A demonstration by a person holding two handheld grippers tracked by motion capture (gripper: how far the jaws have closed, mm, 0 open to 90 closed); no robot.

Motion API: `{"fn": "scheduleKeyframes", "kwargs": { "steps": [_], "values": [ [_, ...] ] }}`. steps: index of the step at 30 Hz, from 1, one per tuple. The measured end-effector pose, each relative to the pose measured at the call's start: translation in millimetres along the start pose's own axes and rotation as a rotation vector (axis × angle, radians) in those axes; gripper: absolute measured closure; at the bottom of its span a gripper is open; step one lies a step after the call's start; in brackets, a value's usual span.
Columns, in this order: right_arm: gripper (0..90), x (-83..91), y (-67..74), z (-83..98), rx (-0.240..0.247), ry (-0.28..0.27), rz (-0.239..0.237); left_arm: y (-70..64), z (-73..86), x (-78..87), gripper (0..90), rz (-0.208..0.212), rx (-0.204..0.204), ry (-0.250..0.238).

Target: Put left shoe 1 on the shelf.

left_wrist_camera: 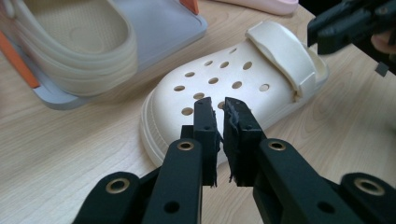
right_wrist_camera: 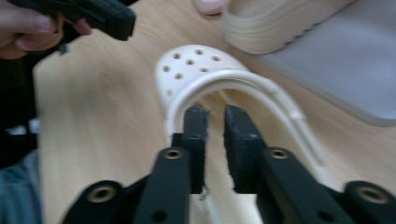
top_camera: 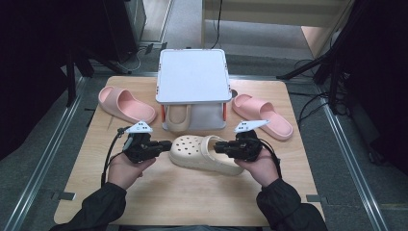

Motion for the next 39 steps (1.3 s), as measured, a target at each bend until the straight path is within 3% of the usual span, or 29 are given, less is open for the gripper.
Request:
{"fn": "scheduleKeyframes", "kwargs": {
  "steps": [3, 8, 10, 12, 14, 21, 26, 33, 39],
  "values": [
    [89.8, -1.5, -11.8, -2.2, 0.030, -0.011, 0.052, -2.0, 2.2, -6.0, 84.5, 0.012, 0.018, 0.010],
    [90.0, -8.5, -28.0, -8.5, 0.009, -0.036, 0.086, -3.5, 8.9, -12.6, 86.0, 0.016, 0.045, 0.013],
    [90.0, -15.2, -41.0, -11.6, 0.001, -0.055, 0.108, -2.9, 13.4, -15.8, 86.1, 0.012, 0.057, 0.023],
    [90.0, -17.8, -45.1, -11.2, -0.015, -0.052, 0.106, -3.8, 16.9, -17.5, 86.1, 0.007, 0.061, 0.027],
    [90.0, -24.2, -50.0, -9.2, -0.029, -0.015, 0.095, -5.0, 19.1, -17.4, 86.0, 0.003, 0.060, 0.030],
    [90.0, -36.6, -53.1, -7.7, -0.025, 0.005, 0.099, -5.1, 31.3, -21.3, 85.9, -0.005, 0.075, 0.051],
    [90.0, -41.7, -53.1, -7.3, 0.012, 0.017, 0.103, -6.4, 38.3, -29.7, 86.2, -0.004, 0.069, 0.066],
    [90.0, -46.3, -46.9, -0.9, 0.055, 0.090, 0.107, -3.7, 36.7, -32.8, 86.1, -0.007, 0.071, 0.059],
    [90.0, -44.3, -42.6, 2.2, 0.051, 0.103, 0.104, -1.6, 34.3, -35.7, 86.1, -0.003, 0.069, 0.065]
  ]
}}
Point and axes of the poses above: each handheld gripper's, and its own axes: x roughly backward along the jaws, z roughly out of its underside, y roughly to its left, the point moved 3 cm from there along -x, roughly forward along the jaws, and after that the axes turned 12 degrees about -y, right-handed, at the moved point
